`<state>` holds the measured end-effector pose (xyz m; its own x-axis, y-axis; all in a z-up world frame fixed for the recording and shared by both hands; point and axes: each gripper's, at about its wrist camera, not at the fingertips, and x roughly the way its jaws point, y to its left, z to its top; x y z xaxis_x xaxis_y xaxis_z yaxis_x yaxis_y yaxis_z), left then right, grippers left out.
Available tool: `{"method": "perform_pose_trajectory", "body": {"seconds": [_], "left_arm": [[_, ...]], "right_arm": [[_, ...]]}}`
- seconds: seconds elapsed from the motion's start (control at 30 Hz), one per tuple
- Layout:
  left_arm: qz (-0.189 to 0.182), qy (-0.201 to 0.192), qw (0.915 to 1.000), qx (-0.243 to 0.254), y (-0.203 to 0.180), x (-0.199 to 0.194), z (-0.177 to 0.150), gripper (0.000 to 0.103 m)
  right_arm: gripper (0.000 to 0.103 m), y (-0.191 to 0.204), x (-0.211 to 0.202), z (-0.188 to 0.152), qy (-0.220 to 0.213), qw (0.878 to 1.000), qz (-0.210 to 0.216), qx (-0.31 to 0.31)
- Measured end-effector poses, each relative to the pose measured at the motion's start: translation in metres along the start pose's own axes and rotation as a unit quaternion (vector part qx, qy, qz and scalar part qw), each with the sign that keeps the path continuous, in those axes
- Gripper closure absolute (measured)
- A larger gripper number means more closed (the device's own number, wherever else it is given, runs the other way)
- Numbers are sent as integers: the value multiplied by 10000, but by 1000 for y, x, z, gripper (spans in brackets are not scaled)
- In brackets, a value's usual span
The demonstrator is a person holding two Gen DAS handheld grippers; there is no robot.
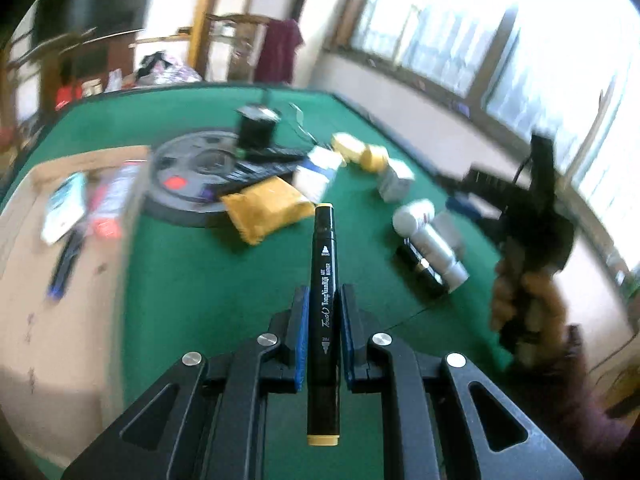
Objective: Organize objects
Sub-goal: 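Grasp the white plastic bottle with the right tool while the left holds the marker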
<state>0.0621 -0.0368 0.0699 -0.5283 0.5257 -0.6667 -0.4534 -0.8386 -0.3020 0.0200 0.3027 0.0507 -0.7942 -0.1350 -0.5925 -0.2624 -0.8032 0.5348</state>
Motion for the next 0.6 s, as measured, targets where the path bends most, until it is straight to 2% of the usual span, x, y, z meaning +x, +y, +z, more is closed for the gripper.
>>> {"method": "perform_pose_trajectory", "body": {"seconds": [0.13,0.27,0.4,0.5,0.6], "left_arm": [[-172,-409,9980,-460,23,-38,-8,91],[-125,-596,9969,-502,34,-58,-14,91],[-188,-698,9958,-567,42,-64,-19,91],[-237,-761,9947,-647,48,-64,-23,91],[-274,-801,9933,-782,55,-65,-27,91]], "right_arm": [[50,4,-2,-3,2,9999,32,-146],[50,5,-12,-7,158,9995,61,-273],[50,8,-26,-16,518,9967,-49,-621],[50,17,-33,-21,635,9950,-118,-766],[50,45,-30,-29,871,9915,177,-948]]}}
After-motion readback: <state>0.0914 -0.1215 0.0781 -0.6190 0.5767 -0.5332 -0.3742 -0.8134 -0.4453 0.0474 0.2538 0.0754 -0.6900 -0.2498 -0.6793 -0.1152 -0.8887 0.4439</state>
